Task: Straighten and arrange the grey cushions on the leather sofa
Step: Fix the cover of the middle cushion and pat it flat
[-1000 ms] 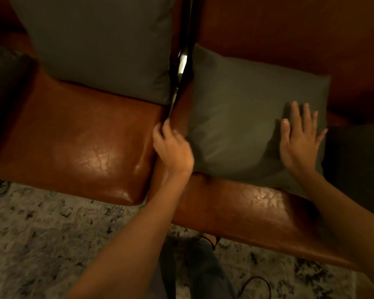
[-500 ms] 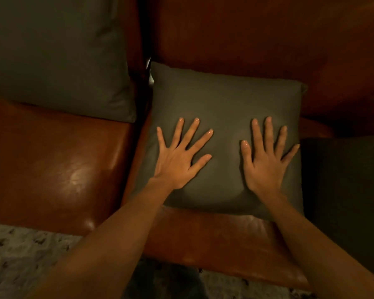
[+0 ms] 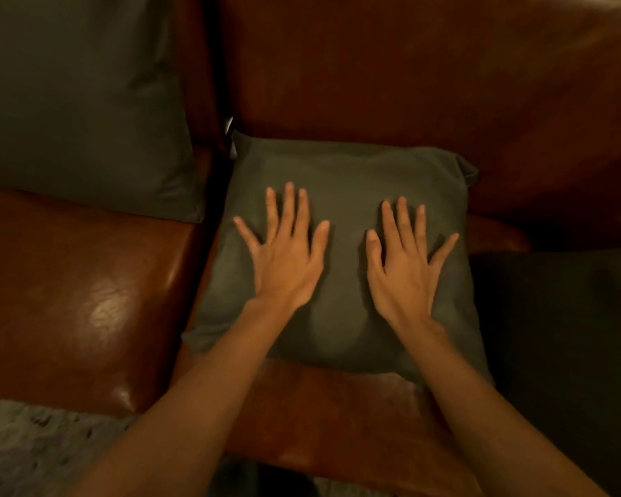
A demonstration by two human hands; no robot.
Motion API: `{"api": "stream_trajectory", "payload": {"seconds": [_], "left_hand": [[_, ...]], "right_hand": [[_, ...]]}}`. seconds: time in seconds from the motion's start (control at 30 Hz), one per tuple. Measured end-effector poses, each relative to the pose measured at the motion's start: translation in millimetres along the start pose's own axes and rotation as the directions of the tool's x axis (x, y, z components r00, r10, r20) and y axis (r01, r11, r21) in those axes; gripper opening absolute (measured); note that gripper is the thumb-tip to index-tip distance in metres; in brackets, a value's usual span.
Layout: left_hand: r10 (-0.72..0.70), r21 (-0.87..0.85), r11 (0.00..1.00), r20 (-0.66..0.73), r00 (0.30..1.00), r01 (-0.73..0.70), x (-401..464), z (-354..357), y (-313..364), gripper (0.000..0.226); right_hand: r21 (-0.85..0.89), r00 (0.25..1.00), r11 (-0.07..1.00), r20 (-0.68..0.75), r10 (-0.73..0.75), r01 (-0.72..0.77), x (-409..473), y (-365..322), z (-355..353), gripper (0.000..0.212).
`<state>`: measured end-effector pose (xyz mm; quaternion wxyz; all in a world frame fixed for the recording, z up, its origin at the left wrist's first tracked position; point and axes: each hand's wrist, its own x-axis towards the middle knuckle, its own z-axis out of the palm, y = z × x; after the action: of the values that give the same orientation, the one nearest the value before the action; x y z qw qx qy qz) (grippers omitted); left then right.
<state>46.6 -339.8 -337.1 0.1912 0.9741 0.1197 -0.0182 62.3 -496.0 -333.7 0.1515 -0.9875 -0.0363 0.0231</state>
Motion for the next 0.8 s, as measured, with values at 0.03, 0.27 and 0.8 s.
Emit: {"api": "stream_trajectory", "payload": {"seconds": [0.03, 0.27, 0.8], "left_hand": [[0.09, 0.034, 0.995, -0.03, 0.995, -0.089, 9, -2, 13, 0.057], [-0.096, 0.012, 0.995, 0.077, 0.992, 0.095, 83, 4, -10, 0.056], [-0.455, -0.263, 0.83, 0.19, 0.87, 0.491, 107, 30, -26, 0.086]], "right_hand": [[0.008, 0.999, 0.999, 0.003, -0.036, 0.036, 8, -8, -1, 0.056], [0.01, 0.997, 0.998, 0.033, 0.068, -0.068, 72, -8, 0, 0.052], [0.142, 0.775, 0.764, 0.186, 0.604, -0.629, 101, 41, 15, 0.061]]}}
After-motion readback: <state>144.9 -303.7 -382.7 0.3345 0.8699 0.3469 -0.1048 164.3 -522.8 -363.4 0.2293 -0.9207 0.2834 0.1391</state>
